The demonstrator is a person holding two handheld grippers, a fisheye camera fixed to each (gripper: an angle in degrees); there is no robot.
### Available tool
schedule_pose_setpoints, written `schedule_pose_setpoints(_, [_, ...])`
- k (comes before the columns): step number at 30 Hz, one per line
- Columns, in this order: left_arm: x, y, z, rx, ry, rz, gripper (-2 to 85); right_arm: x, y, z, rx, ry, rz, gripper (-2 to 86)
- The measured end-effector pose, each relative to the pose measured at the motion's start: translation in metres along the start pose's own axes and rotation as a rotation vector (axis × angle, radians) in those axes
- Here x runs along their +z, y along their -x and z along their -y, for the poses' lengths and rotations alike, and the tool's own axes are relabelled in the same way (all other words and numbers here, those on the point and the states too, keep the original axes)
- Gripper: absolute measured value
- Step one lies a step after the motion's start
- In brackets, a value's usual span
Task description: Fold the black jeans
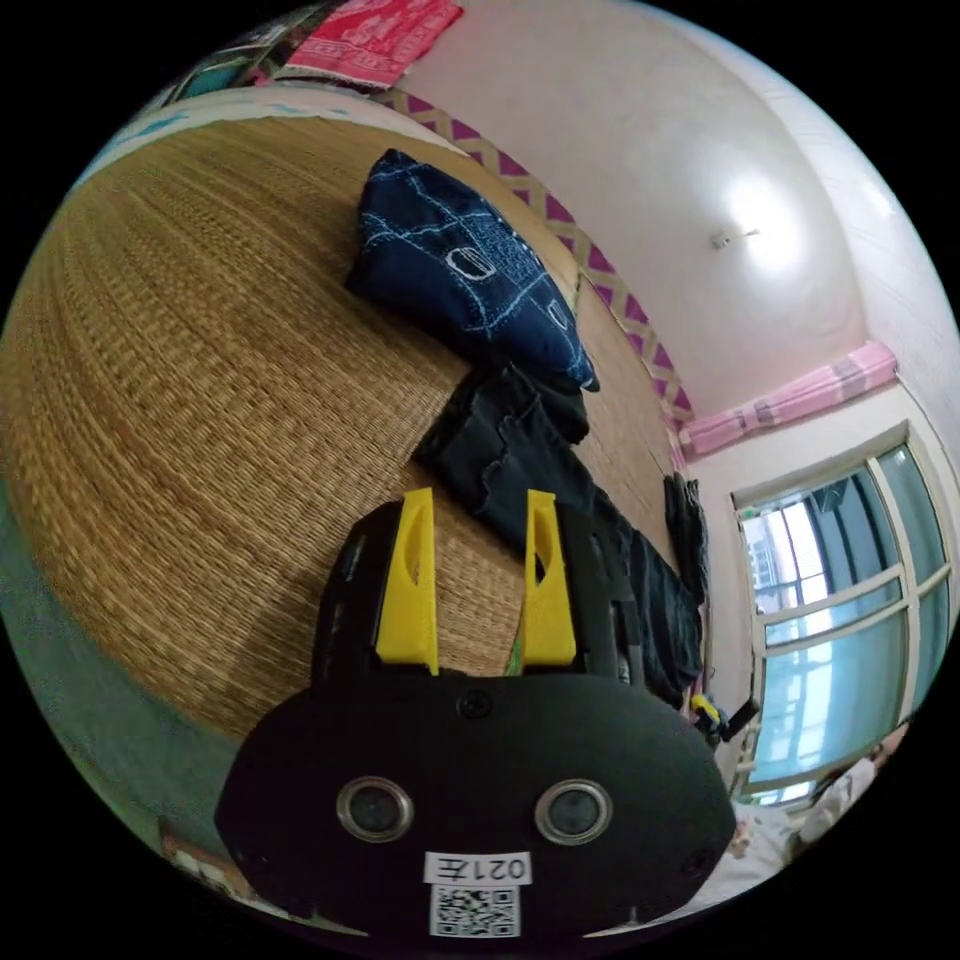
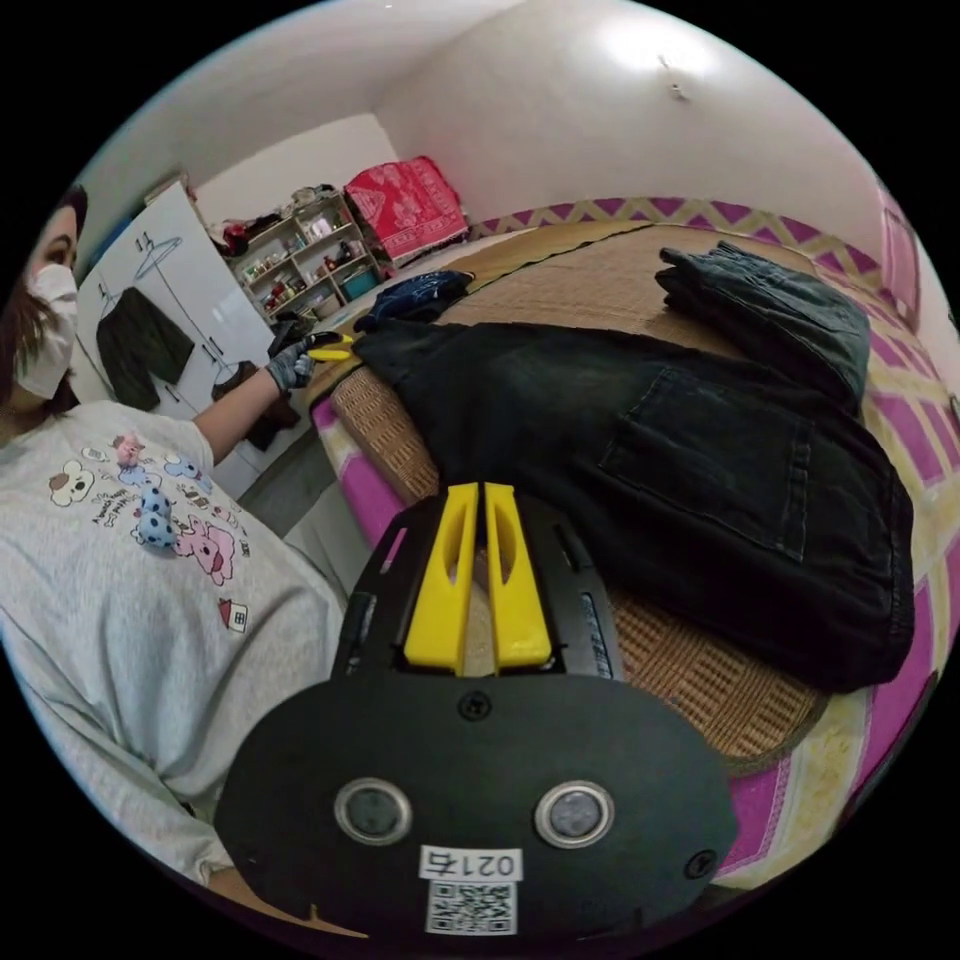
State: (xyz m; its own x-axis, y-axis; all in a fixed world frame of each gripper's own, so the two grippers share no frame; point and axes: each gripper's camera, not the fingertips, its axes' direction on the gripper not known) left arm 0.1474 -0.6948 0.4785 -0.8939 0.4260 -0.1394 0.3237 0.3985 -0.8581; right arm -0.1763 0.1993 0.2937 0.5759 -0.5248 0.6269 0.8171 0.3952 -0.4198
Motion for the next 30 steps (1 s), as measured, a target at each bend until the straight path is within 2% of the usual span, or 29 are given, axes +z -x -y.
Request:
schedule_pose_setpoints(7, [0.033, -0.018, -0.015, -0.091, -0.041, -0.005, 10.0, -0.013, -0.016, -0.025, 0.064, -0.049, 0.05, -0.1])
schedule_pose_setpoints(10, [0.062, -0.014, -0.024, -0.087, 0.021, -0.154, 4.3, -0.018, -0.026, -0.033, 0.095, -0.07, 0.071, -0.3])
schedule_pose_setpoints(15, [0.063, -0.032, -0.045, -0.066, -0.086, -0.249, 1.6, -0.038, -0.033, -0.045, 0.1, -0.091, 0.053, -0.5])
schedule_pose_setpoints(24, [0.048, -0.241, -0.108, 0.347, -0.228, -0.05, 1.3, -0.078, -0.064, -0.083, 0.155, -0.163, 0.029, -0.6])
schedule_pose_setpoints(30, [0.133, -0.429, -0.225, 0.818, -0.138, 0.002, 2.2, -0.092, -0.079, -0.107, 0.177, -0.178, 0.027, -0.6])
